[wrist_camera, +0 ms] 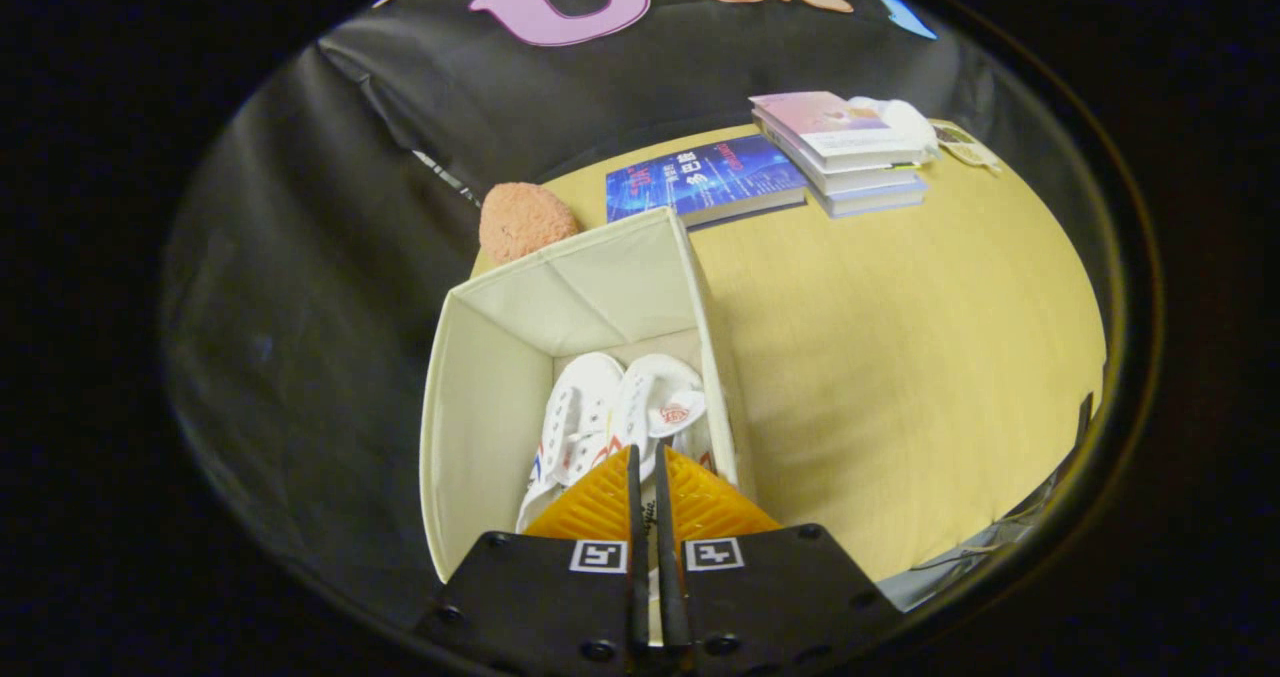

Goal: Open the storage box then place both shoes into the box .Put the left shoe in first, then the right shoe, with the right side of both shoes facing outward in a uniform manner.

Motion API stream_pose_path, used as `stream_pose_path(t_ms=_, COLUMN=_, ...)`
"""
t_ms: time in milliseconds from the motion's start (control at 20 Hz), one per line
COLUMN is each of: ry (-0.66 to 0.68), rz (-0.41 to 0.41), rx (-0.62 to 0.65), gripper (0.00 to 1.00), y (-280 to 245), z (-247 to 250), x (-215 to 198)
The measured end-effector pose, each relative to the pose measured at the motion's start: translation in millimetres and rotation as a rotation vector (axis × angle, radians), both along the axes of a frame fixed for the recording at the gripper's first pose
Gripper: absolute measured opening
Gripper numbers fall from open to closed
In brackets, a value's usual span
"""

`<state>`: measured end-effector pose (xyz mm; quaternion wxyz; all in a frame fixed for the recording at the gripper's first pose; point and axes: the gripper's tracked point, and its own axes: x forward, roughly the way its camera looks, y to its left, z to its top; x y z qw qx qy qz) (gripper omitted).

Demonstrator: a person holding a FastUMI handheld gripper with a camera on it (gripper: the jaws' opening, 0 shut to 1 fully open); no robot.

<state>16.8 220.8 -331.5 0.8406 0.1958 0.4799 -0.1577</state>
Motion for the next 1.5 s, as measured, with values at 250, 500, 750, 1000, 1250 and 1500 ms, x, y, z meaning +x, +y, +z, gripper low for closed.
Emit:
stream_pose_path(t_ms=250, ry=-0.059, rz=0.005, rx=0.001, gripper=0.06, y=-8.9, z=14.1, x=5.1)
stream_pose_path(t_ms=500, ry=-0.183, rz=0.012, rx=-0.096, gripper=0.07, y=-44.0, z=52.3, x=13.5)
stream_pose_path(t_ms=750, ry=-0.378, rz=0.048, rx=-0.295, gripper=0.08, y=-83.7, z=118.1, x=27.3)
stream_pose_path(t_ms=1000, ry=-0.605, rz=0.067, rx=-0.502, gripper=0.07, y=-111.6, z=208.9, x=31.3)
stream_pose_path(t_ms=1250, ry=-0.778, rz=0.074, rx=-0.651, gripper=0.08, y=-127.5, z=288.1, x=19.3)
stream_pose_path(t_ms=1500, ry=-0.863, rz=0.062, rx=-0.712, gripper=0.08, y=-149.8, z=328.0, x=4.7)
